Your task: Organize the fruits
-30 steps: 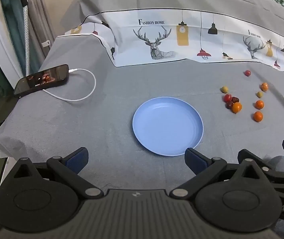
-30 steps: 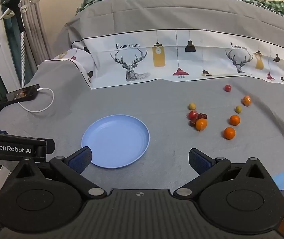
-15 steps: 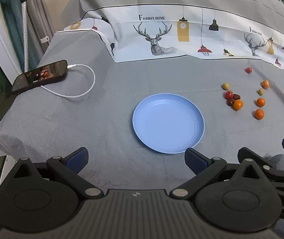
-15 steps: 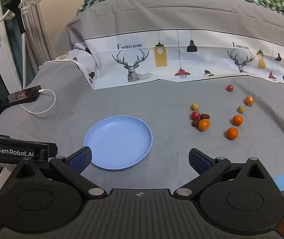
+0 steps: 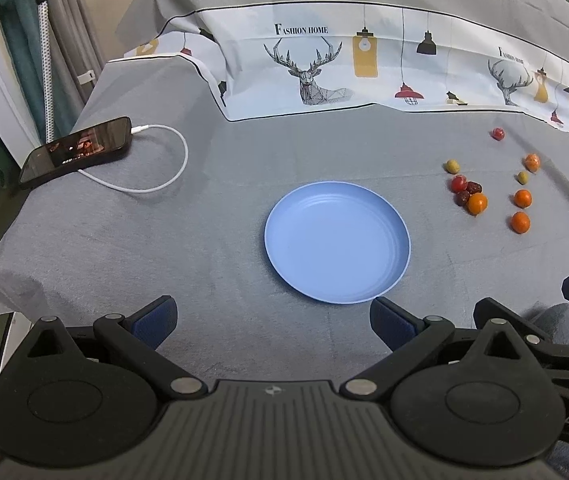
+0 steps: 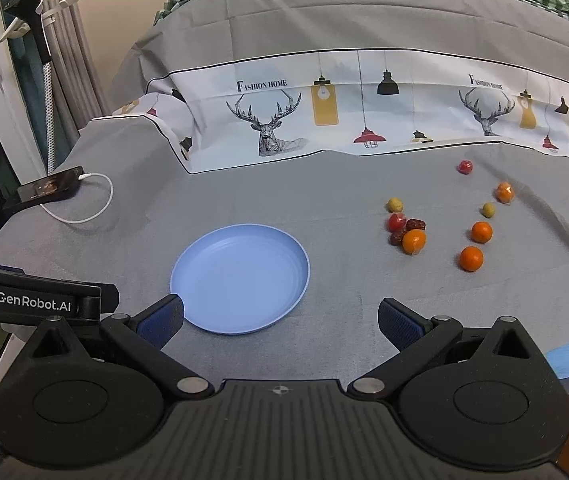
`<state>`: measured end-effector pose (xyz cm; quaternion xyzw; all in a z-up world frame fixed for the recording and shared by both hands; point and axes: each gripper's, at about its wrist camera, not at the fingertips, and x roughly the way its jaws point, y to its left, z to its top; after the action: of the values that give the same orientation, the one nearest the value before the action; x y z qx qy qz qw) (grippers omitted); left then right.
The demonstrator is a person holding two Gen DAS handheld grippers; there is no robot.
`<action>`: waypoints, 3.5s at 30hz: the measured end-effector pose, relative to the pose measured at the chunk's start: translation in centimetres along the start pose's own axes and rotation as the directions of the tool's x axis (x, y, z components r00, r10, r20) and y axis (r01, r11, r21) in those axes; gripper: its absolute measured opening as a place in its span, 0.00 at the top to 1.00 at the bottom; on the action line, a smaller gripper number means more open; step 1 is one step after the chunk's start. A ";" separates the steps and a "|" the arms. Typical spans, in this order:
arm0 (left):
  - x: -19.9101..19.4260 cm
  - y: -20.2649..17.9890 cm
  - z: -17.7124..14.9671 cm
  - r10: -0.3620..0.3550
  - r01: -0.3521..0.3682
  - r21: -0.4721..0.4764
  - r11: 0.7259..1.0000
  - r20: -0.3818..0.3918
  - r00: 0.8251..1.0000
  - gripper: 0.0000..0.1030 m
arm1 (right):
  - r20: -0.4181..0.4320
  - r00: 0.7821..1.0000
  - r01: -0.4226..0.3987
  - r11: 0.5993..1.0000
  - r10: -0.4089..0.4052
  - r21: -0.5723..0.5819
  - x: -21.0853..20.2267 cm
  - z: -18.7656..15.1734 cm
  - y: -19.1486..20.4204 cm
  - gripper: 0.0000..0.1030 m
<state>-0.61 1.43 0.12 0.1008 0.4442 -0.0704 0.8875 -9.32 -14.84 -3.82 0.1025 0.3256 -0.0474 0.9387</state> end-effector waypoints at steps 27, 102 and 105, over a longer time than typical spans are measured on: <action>-0.8 0.4 0.0 0.004 -0.004 -0.004 1.000 0.001 1.000 0.00 | 0.023 1.000 -0.014 1.000 0.014 0.015 -0.7 -0.6 -0.2 0.00; 31.3 -30.5 14.4 -0.143 0.065 -0.195 0.979 -0.419 0.897 0.23 | -0.118 0.781 0.612 0.711 -0.614 0.346 24.0 -0.7 -27.6 0.61; 30.2 -31.0 14.8 -0.162 0.119 -0.134 0.984 -0.381 0.910 0.64 | -0.110 0.784 0.604 0.708 -0.611 0.366 23.7 -0.7 -27.8 0.63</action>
<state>22.18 -33.33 -19.01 0.0326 0.6214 -0.0883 0.7778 4.53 -42.32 -23.56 0.1697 0.3165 -0.4166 0.8351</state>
